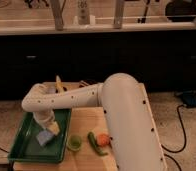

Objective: Wipe tray with sponge

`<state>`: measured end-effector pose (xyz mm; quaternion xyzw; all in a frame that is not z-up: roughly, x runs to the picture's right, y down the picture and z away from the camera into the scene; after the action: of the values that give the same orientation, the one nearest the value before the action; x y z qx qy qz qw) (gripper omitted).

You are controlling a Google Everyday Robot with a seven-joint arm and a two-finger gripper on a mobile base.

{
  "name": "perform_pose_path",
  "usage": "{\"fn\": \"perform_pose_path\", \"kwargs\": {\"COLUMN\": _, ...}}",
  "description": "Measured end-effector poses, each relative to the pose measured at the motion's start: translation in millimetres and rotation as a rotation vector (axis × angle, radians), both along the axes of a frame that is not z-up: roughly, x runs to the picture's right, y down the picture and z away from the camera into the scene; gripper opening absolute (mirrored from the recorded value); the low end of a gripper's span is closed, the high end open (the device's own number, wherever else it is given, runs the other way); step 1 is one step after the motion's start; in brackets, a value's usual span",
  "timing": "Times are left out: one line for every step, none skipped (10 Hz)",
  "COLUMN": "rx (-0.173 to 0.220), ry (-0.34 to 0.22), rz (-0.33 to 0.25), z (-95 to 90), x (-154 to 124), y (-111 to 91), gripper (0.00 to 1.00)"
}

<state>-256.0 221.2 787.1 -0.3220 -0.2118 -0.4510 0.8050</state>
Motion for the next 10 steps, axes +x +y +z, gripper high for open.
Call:
{"fn": "perform_pose_path", "kwargs": {"rx": 0.000, "ry": -0.005, "rz": 0.007, "z": 2.4, "x": 2.3, "y": -1.3, "gripper": 0.02}}
{"fn": "perform_pose_path", "kwargs": {"rx": 0.001, "ry": -0.010, "rz": 0.013, "z": 4.8, "x": 5.4, "y": -3.9, "gripper": 0.02}}
{"fn": "perform_pose_path", "kwargs": {"rx": 0.003, "ry": -0.013, "rz": 0.017, "z": 7.8, "x": 7.3, "y": -8.6, "gripper": 0.02}}
{"fn": "perform_pose_path", "kwargs": {"rx": 0.010, "ry": -0.019, "rz": 0.022, "z": 11.3, "x": 7.0, "y": -17.3, "gripper": 0.02}}
{"fn": "perform_pose_path", "kwargs": {"rx": 0.015, "ry": -0.024, "rz": 0.021, "z": 14.7, "x": 6.6, "y": -24.5, "gripper": 0.02}}
{"fn": "perform_pose_path", "kwargs": {"rx": 0.016, "ry": -0.031, "rz": 0.015, "z": 19.0, "x": 4.2, "y": -30.8, "gripper": 0.02}}
{"fn": "perform_pose_path", "kwargs": {"rx": 0.015, "ry": -0.039, "rz": 0.006, "z": 23.8, "x": -0.5, "y": -35.0, "gripper": 0.02}}
{"fn": "perform_pose_path", "kwargs": {"rx": 0.013, "ry": -0.052, "rz": 0.000, "z": 26.5, "x": -7.7, "y": -37.5, "gripper": 0.02}}
{"fn": "perform_pose_path", "kwargs": {"rx": 0.009, "ry": -0.079, "rz": -0.017, "z": 28.4, "x": -24.2, "y": -37.4, "gripper": 0.02}}
{"fn": "perform_pose_path", "kwargs": {"rx": 0.005, "ry": -0.097, "rz": -0.034, "z": 28.2, "x": -35.2, "y": -35.6, "gripper": 0.02}}
